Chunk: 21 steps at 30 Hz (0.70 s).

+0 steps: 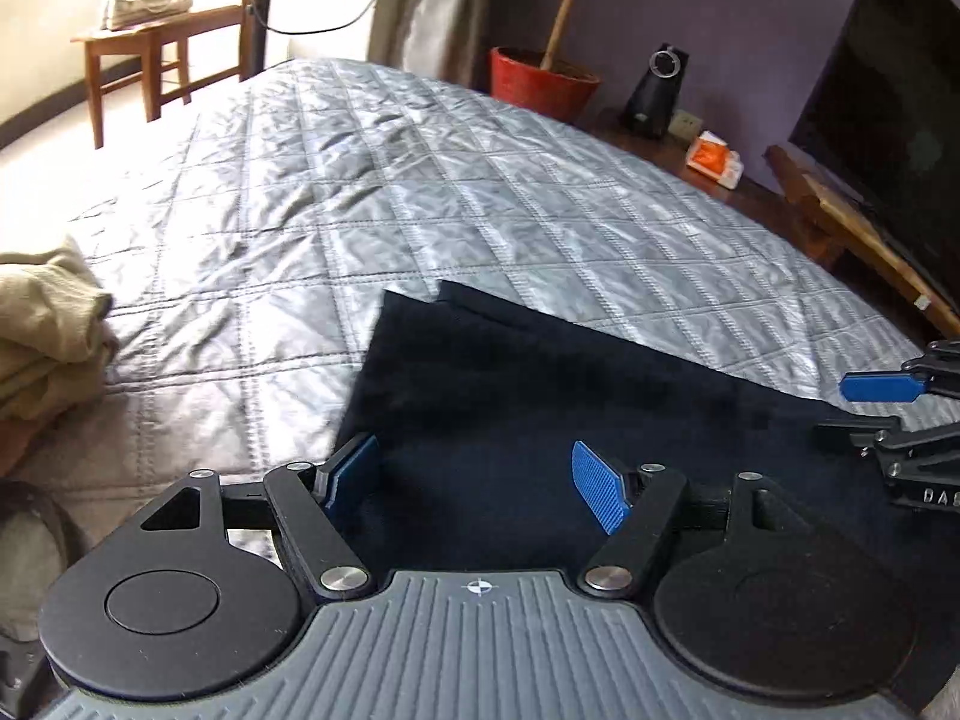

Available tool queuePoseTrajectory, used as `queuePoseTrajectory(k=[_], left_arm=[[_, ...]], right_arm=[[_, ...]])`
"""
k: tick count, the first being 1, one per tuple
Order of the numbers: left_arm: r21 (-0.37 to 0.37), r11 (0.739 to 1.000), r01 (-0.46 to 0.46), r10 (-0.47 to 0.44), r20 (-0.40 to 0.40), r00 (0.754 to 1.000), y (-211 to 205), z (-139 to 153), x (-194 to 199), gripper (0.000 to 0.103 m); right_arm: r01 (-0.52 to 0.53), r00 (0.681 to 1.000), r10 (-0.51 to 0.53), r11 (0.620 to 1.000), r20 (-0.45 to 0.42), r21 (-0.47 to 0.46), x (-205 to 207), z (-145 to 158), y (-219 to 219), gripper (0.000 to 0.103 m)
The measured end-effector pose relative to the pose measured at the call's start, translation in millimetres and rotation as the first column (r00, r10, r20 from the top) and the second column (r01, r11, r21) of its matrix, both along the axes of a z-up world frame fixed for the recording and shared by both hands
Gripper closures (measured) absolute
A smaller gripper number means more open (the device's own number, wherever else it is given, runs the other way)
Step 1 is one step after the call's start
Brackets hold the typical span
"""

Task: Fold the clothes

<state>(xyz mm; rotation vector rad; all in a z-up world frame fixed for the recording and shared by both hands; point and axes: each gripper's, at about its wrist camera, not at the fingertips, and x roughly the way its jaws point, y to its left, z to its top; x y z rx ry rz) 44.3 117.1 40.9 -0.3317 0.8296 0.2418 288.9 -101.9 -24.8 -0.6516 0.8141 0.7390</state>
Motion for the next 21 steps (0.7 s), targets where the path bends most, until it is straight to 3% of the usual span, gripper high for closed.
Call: queuePoseTrajectory(k=[4, 8, 10, 11, 16, 21], left_arm=[[0.018, 1.000, -0.013, 0.012, 0.011, 1.000, 7.9, 3.5, -5.2, 0.025], [-0.002, 0.995, -0.105, 0.105, 0.041, 0.994, 27.6, 9.1, -10.1, 0.025], [-0.008, 0.989, -0.146, 0.146, 0.058, 0.988, 35.6, 12.7, -12.3, 0.025], [-0.011, 0.986, -0.166, 0.167, 0.066, 0.984, 39.6, 14.4, -13.3, 0.025], [-0.016, 0.977, -0.213, 0.214, 0.081, 0.973, 47.3, 18.1, -16.2, 0.025], [-0.014, 0.977, -0.212, 0.212, 0.081, 0.974, 45.1, 18.3, -15.4, 0.024]], right_arm=[[0.000, 0.997, -0.004, 0.999, -0.071, -0.053, 11.0, -10.9, 1.2, 0.071], [-0.002, 0.994, -0.005, 0.998, -0.110, -0.058, 13.3, -17.5, -0.7, 0.078], [0.008, 0.994, -0.012, 0.999, -0.113, -0.043, 14.9, -17.1, -2.1, 0.099], [0.017, 0.995, -0.021, 0.999, -0.101, -0.034, 13.9, -13.9, -3.0, 0.101], [0.095, 0.995, -0.093, 0.994, -0.032, 0.060, 26.0, 4.9, -16.1, 0.102], [0.020, 0.997, -0.018, 0.999, -0.081, 0.025, 56.9, -27.2, -4.3, 0.094]])
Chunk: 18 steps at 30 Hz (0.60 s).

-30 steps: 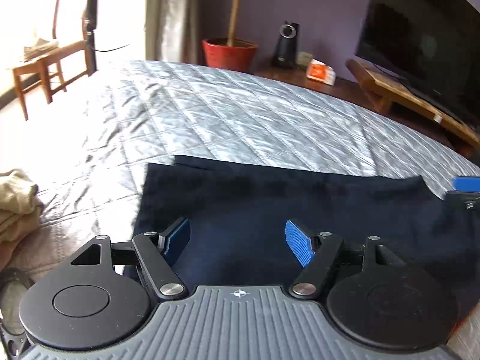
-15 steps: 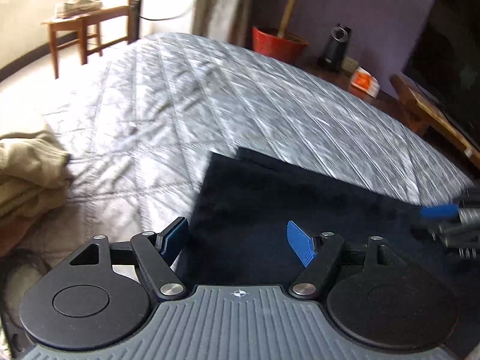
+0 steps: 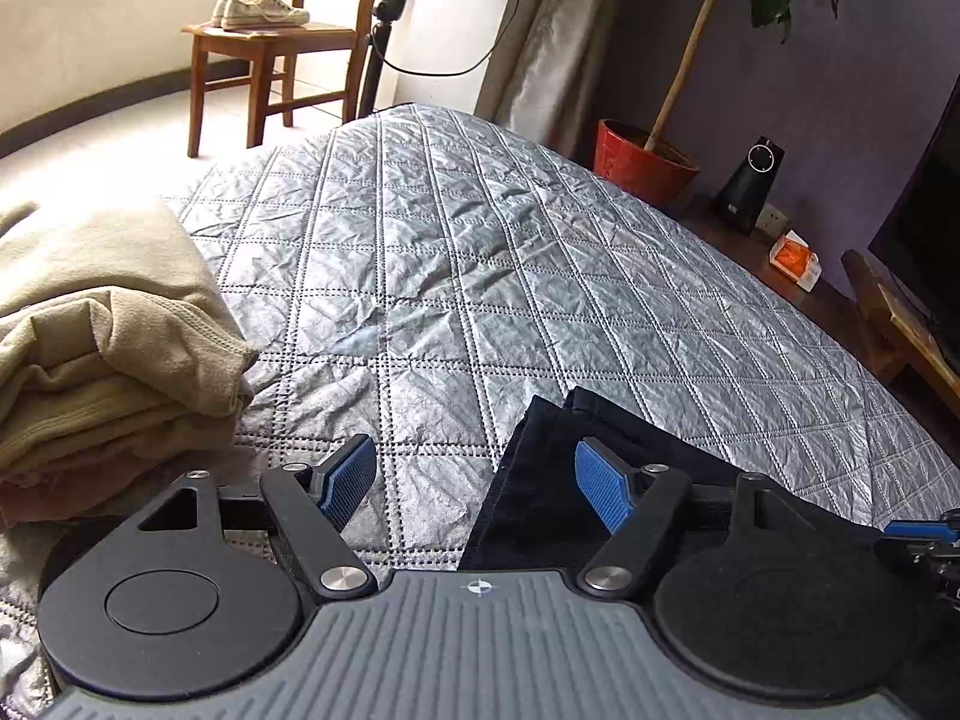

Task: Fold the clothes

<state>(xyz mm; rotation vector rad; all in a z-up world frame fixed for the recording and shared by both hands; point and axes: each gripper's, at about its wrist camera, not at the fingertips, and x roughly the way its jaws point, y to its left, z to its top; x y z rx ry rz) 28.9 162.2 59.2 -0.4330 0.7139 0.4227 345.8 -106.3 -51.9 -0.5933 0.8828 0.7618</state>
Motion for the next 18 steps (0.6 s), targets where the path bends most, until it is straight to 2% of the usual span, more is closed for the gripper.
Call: queuePoseTrajectory(k=[2, 5, 14, 16, 17, 18], left_arm=[[0.002, 1.000, 0.008, -0.008, -0.006, 1.000, -2.0, -1.1, 1.6, 0.024], [0.008, 1.000, 0.028, -0.028, -0.021, 0.999, -5.9, -3.6, 4.8, 0.023], [0.014, 1.000, 0.026, -0.025, -0.023, 0.999, -5.3, -4.5, 5.0, 0.023], [0.014, 1.000, 0.020, -0.020, -0.019, 1.000, -3.9, -3.9, 4.6, 0.023], [0.014, 1.000, 0.017, -0.017, -0.018, 1.000, -3.2, -3.6, 4.4, 0.023], [0.015, 1.000, 0.015, -0.014, -0.017, 1.000, -2.6, -3.5, 4.3, 0.023]], right_arm=[[-0.014, 1.000, 0.014, 1.000, -0.012, -0.011, 3.2, -5.6, 8.1, 0.091], [-0.020, 0.999, 0.020, 1.000, -0.037, -0.011, 13.0, -13.7, 17.8, 0.079], [-0.018, 0.994, 0.018, 1.000, -0.110, 0.005, 27.6, -25.7, 33.1, 0.076], [-0.007, 0.993, 0.009, 1.000, -0.119, 0.012, 24.5, -26.1, 32.8, 0.086], [-0.002, 0.992, 0.005, 1.000, -0.127, 0.024, 23.5, -23.9, 31.2, 0.100], [0.004, 0.991, 0.000, 0.999, -0.135, 0.036, 22.6, -21.6, 29.5, 0.100]])
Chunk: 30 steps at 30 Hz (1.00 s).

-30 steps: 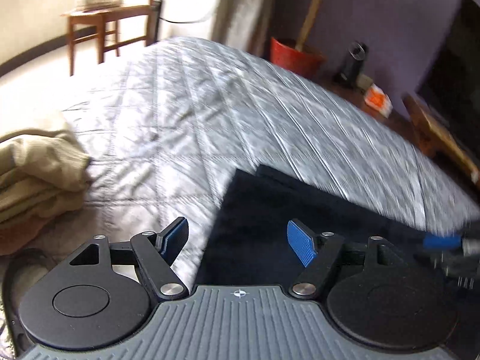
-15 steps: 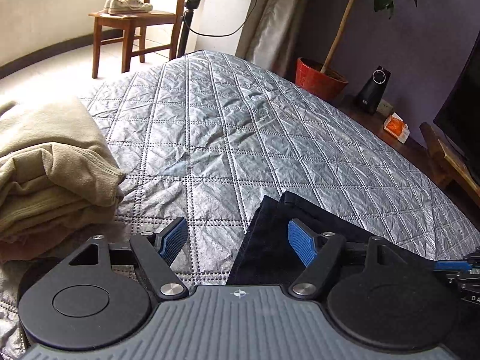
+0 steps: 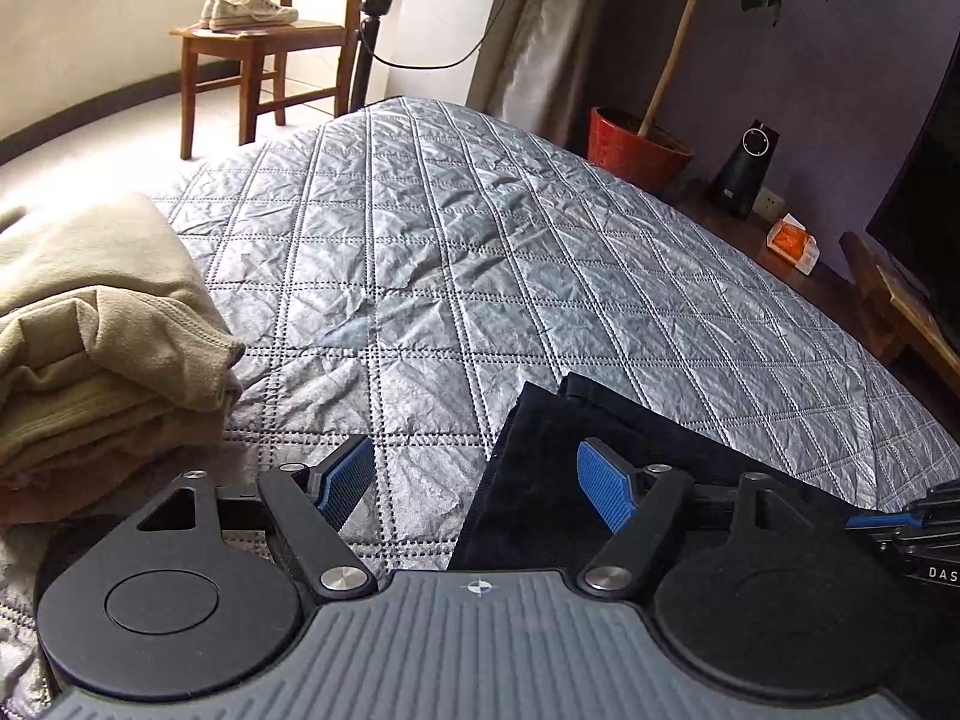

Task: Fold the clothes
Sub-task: 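Hold the folded jacket edge with the right tool and pull it straight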

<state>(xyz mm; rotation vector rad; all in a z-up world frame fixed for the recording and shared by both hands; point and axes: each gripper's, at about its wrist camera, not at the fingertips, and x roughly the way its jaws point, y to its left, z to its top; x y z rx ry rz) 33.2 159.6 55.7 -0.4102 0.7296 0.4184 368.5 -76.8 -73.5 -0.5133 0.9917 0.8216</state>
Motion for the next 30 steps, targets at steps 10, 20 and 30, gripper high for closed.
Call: queuePoseTrajectory(k=[10, 20, 30], left_arm=[[-0.002, 1.000, -0.015, 0.015, 0.003, 1.000, 1.8, 0.1, -0.7, 0.023], [-0.003, 1.000, -0.013, 0.013, -0.001, 1.000, 1.9, -0.4, -0.6, 0.022], [-0.010, 1.000, -0.021, 0.021, 0.001, 1.000, 5.5, 0.3, -1.4, 0.022]], right_arm=[[-0.043, 0.999, 0.042, 0.998, 0.023, 0.053, -20.9, 13.3, 5.5, 0.087], [-0.093, 0.996, 0.094, 0.994, -0.005, 0.063, -19.9, -7.0, 56.3, 0.077], [-0.090, 0.995, 0.094, 0.988, -0.033, 0.122, -25.0, 0.4, 63.3, 0.101]])
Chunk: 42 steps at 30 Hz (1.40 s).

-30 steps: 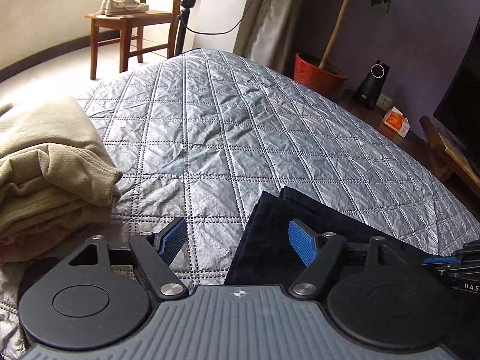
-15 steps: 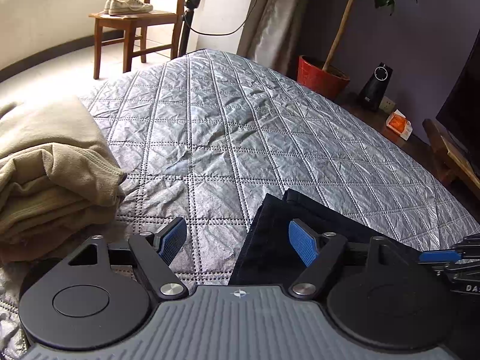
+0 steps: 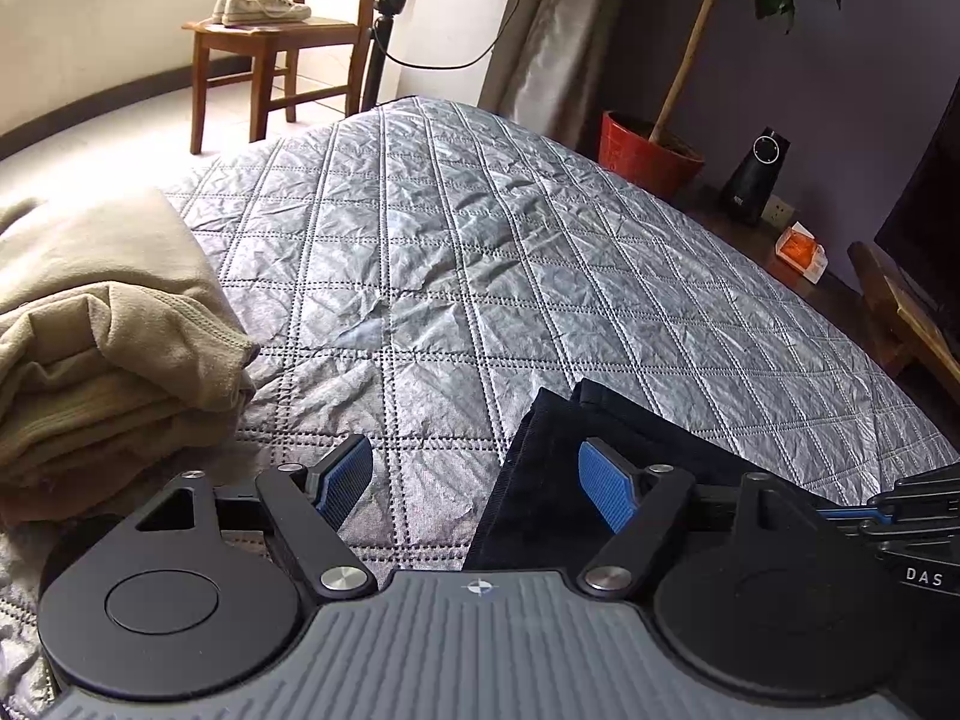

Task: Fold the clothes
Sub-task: 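Hold the folded jacket edge with the right tool and pull it straight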

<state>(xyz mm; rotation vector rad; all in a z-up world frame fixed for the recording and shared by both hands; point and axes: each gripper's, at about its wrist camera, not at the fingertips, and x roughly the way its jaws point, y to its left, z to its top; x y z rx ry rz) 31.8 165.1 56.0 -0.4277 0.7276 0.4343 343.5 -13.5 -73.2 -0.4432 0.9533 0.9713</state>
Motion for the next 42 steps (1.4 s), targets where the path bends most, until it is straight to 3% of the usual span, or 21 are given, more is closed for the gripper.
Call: queuePoseTrajectory(k=[10, 16, 18, 23, 28, 29, 30, 31, 37, 42], left_arm=[[-0.002, 1.000, -0.017, 0.017, 0.000, 1.000, 1.9, 0.7, -0.9, 0.022], [0.005, 1.000, -0.007, 0.007, -0.002, 1.000, -1.7, 0.8, -0.2, 0.022], [0.003, 1.000, -0.008, 0.008, -0.003, 1.000, -0.9, 0.1, -0.3, 0.022], [-0.004, 1.000, -0.004, 0.004, -0.006, 1.000, -0.7, -1.4, -0.3, 0.022], [0.002, 1.000, -0.001, 0.001, -0.009, 1.000, -2.0, -1.2, 0.6, 0.022], [0.002, 1.000, -0.003, 0.003, -0.008, 1.000, -1.4, -1.0, 0.6, 0.022], [0.001, 1.000, -0.006, 0.006, -0.008, 1.000, -0.9, -0.8, 0.7, 0.022], [0.001, 1.000, -0.010, 0.010, -0.007, 1.000, -0.2, -0.8, 0.5, 0.022], [0.000, 1.000, -0.026, 0.026, -0.002, 1.000, 2.8, 0.0, -1.1, 0.022], [0.001, 0.999, -0.038, 0.038, -0.002, 0.999, 4.2, 0.8, -1.7, 0.022]], right_arm=[[0.027, 0.996, -0.031, 0.998, 0.079, 0.049, -5.2, 46.1, -33.6, 0.102], [-0.035, 0.998, 0.036, 0.999, 0.057, -0.012, -10.3, 24.5, -10.4, 0.088], [-0.036, 0.998, 0.036, 0.999, 0.048, -0.005, -8.6, 18.4, -2.2, 0.076], [-0.089, 0.994, 0.092, 0.995, 0.060, -0.046, -8.8, 5.8, 15.2, 0.073], [-0.055, 0.997, 0.056, 0.998, 0.045, -0.028, 2.5, 2.4, 15.3, 0.072], [-0.059, 0.997, 0.060, 0.998, 0.038, -0.027, 1.8, 3.1, 15.6, 0.074], [-0.063, 0.997, 0.064, 0.998, 0.031, -0.026, 1.1, 3.8, 15.8, 0.090], [-0.067, 0.997, 0.068, 0.997, 0.025, -0.025, 0.3, 4.5, 16.0, 0.099], [-0.042, 0.999, 0.041, 0.998, 0.032, 0.037, -6.9, 19.4, 2.3, 0.100], [-0.002, 0.996, -0.004, 0.997, 0.092, 0.072, -8.9, 34.9, -7.8, 0.100]])
